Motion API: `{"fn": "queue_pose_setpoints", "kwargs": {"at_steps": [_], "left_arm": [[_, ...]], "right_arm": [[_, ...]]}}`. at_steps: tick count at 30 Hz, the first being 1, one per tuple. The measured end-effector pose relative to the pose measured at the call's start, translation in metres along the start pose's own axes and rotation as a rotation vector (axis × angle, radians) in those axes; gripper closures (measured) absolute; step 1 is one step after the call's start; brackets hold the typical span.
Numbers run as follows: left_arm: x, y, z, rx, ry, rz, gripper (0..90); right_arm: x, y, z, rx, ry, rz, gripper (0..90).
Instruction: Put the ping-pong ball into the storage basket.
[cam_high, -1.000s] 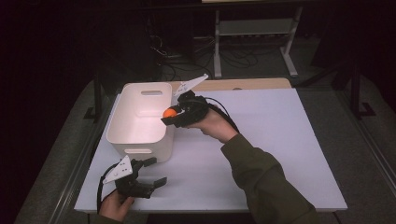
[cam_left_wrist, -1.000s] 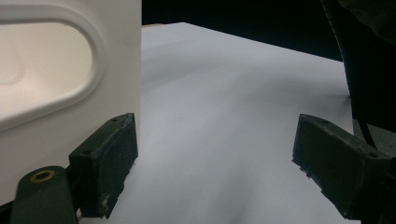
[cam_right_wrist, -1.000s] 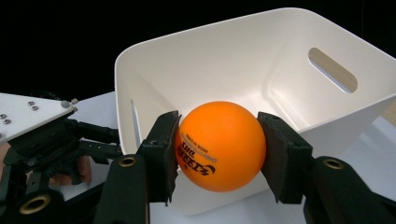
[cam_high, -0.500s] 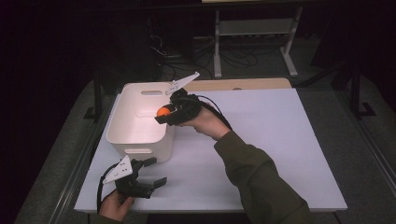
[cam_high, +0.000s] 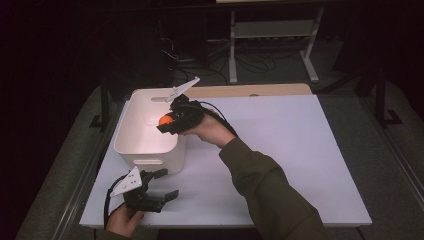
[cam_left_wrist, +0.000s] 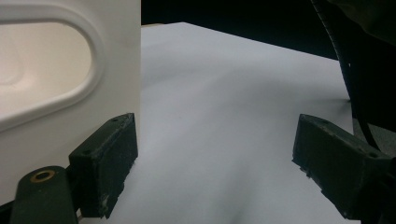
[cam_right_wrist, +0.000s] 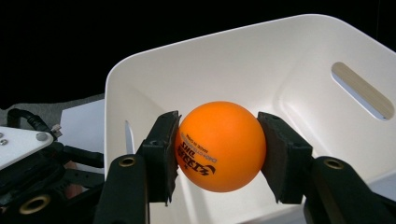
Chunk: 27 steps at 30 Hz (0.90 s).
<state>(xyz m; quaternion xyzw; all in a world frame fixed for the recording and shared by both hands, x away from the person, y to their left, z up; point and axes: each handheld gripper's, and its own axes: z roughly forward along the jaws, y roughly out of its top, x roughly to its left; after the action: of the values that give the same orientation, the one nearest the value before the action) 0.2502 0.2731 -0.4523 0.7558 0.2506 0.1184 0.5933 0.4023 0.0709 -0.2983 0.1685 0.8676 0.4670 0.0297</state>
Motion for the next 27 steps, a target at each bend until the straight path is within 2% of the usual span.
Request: {"fn": "queue_pose_setpoints", "kwargs": {"at_steps": [8, 19, 27], "left_arm": [[0.0, 0.0, 0.0, 0.0, -0.001, 0.002, 13.9], [0.0, 0.0, 0.0, -0.003, -0.004, -0.003, 13.9], [0.0, 0.0, 0.0, -0.003, -0.003, 0.001, 13.9]], "right_arm": [[0.003, 0.007, 0.016, 0.033, 0.014, -0.008, 49.3], [0.006, 0.008, 0.037, 0.117, 0.019, -0.034, 49.2], [0.006, 0.009, 0.042, 0.147, 0.013, -0.033, 49.1]]}}
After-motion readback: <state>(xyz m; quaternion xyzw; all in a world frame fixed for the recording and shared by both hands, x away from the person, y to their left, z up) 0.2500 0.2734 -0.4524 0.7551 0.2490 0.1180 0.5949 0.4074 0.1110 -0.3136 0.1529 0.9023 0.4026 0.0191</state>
